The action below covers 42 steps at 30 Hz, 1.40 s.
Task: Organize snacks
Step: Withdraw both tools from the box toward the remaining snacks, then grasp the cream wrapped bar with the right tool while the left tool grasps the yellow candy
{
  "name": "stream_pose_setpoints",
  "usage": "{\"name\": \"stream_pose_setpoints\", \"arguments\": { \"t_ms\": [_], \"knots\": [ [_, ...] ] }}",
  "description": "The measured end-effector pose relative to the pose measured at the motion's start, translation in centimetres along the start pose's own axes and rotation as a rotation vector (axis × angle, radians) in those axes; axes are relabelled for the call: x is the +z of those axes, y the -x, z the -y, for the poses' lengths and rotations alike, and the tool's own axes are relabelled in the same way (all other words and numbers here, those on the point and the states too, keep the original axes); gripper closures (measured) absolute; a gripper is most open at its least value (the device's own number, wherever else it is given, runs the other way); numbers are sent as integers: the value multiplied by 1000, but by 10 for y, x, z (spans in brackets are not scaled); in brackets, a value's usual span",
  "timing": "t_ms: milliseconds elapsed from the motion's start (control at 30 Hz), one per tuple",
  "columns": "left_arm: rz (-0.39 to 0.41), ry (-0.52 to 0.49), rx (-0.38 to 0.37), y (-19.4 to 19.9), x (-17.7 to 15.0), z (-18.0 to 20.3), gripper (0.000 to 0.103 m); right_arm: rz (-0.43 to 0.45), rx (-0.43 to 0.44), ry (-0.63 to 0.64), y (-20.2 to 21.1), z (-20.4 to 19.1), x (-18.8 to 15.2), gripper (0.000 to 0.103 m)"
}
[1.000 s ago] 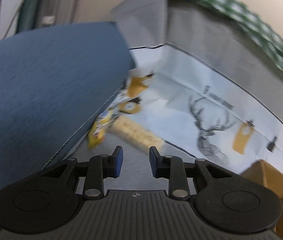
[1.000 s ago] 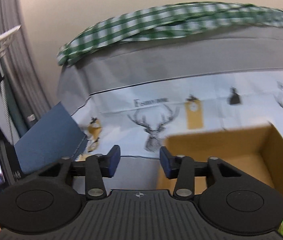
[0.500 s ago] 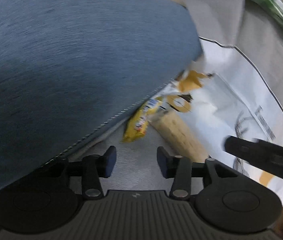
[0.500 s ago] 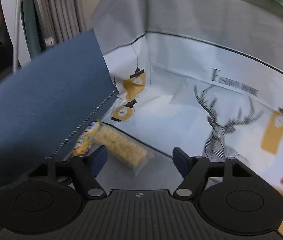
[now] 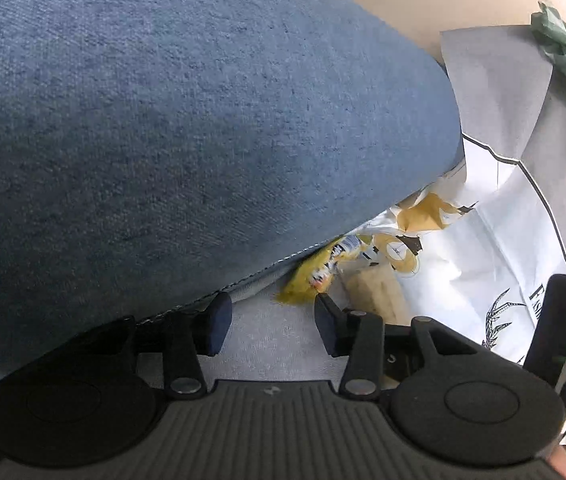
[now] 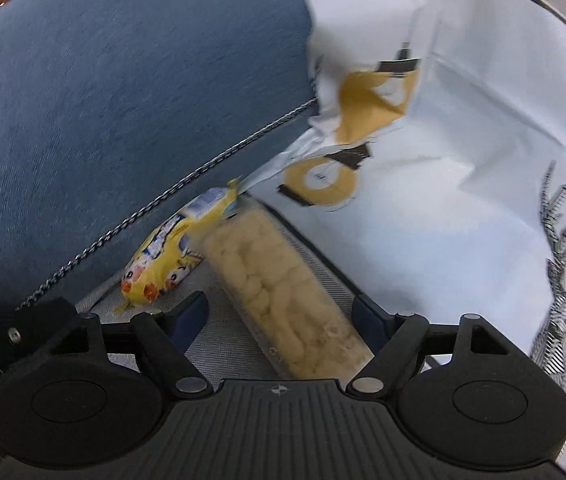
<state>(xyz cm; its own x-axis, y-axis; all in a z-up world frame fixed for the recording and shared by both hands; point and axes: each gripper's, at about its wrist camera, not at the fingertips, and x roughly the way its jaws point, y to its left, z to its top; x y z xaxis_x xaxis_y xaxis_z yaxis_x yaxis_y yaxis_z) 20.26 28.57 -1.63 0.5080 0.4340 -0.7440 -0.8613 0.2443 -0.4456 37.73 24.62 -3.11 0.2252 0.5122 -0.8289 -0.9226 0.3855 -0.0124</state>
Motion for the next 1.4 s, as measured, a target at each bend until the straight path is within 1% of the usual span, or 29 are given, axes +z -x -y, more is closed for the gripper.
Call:
{"name": "stream_pose_setpoints", "arguments": {
  "t_ms": [33, 67, 133, 267, 367, 467, 500, 567, 600, 700, 767, 800, 833, 900, 933, 967, 1000, 1100, 1133, 1167, 1300, 1400],
  "knots": [
    [-2, -9, 0, 0, -1, 1, 52, 12, 3, 2, 3, -1, -1, 37],
    [1, -14, 0, -1, -2, 2, 52, 21, 11, -7, 7, -1, -2, 52],
    [16, -16, 1, 2, -3, 1, 52, 33, 14, -43, 16, 1, -5, 65],
    [23, -38, 4, 2, -6, 5, 52, 50, -36, -103, 41, -2, -17, 65],
    [34, -69, 3, 2, -8, 7, 52, 50, -143, -194, 67, -4, -32, 65],
    [51, -131, 13, -5, -11, 20, 51, 69, -232, -293, 102, -6, -53, 65],
    [63, -164, 10, -5, -13, 25, 50, 83, -249, -325, 116, -7, -63, 65],
    [88, -221, 7, -7, -18, 36, 41, 122, -277, -388, 141, -9, -83, 65],
    [95, -241, 7, -9, -20, 41, 40, 145, -293, -425, 152, -9, -93, 65],
    [135, -322, 27, -18, -26, 57, 38, 197, -294, -514, 179, -14, -118, 65],
    [145, -355, 43, -28, -27, 63, 39, 212, -291, -530, 192, -23, -132, 65],
    [145, -377, 63, -34, -28, 66, 39, 212, -281, -528, 196, -27, -138, 65],
    [134, -396, 71, -40, -29, 68, 39, 216, -274, -529, 201, -30, -144, 65],
    [108, -448, 92, -52, -31, 70, 43, 218, -266, -535, 206, -36, -152, 65],
    [103, -463, 107, -57, -32, 70, 51, 220, -264, -541, 209, -38, -155, 65],
    [97, -469, 114, -60, -32, 68, 68, 225, -269, -549, 214, -41, -160, 65],
    [84, -468, 118, -62, -31, 65, 75, 228, -278, -552, 217, -44, -163, 65],
    [60, -453, 82, -58, -24, 56, 81, 229, -276, -549, 228, -52, -170, 65],
    [48, -446, 63, -55, -21, 52, 87, 233, -271, -546, 233, -56, -173, 65],
    [32, -441, 42, -50, -19, 50, 88, 235, -269, -543, 239, -59, -175, 65],
    [-81, -444, -61, -28, -19, 38, 89, 240, -266, -536, 260, -74, -186, 65],
    [-126, -509, -112, 0, -28, 28, 89, 250, -261, -522, 276, -89, -197, 65]
  ]
}}
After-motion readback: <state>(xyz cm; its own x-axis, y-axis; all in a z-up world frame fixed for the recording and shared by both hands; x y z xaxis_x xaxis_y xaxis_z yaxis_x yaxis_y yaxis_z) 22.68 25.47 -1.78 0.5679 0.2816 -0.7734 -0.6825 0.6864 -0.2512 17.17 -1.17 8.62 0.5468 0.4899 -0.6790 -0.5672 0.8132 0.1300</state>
